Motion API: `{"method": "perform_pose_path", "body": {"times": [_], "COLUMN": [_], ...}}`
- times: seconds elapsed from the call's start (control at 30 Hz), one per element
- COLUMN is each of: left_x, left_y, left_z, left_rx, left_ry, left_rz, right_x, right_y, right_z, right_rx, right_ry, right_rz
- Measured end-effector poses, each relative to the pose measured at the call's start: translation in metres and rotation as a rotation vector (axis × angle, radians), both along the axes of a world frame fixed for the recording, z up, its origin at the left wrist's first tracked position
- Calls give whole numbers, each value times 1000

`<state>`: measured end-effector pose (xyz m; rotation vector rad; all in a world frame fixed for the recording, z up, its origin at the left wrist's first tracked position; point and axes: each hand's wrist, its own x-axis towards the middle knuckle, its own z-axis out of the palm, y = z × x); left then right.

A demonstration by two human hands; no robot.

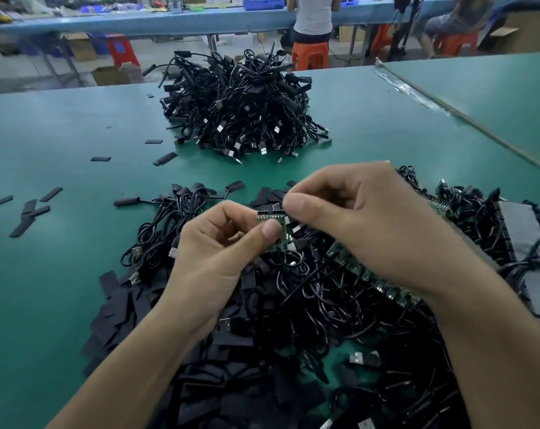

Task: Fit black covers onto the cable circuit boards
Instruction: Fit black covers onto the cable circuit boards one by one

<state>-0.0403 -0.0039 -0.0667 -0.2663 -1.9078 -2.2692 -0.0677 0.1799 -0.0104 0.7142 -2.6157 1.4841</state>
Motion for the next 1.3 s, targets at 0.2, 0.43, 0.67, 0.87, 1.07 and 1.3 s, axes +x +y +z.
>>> {"method": "perform_pose_path", "body": {"times": [0.2, 0.43, 0.67, 0.87, 1.07, 1.3], "left_x": [2, 2, 2, 2, -1, 2], "left_y": [4, 3, 8, 7, 4, 4], "left_z": [2, 4, -2, -6, -3, 0], "left_rx": [60, 147, 353, 172, -67, -50], "left_ry": [-61, -120, -211, -65, -10, -48], "left_rz": [-5, -8, -51, 53, 151, 189], "right_x": [-3, -3, -1, -3, -6, -7], "right_y": [-6, -27, -33, -31, -36, -21], "right_z": [-6, -20, -28, -35, -39, -26], "right_rx": [-269, -313, -494, -610, -643, -343], "right_ry": [-307, -275, -502, -708, -646, -359], "right_rz": [175, 108, 78, 125, 112, 126]}}
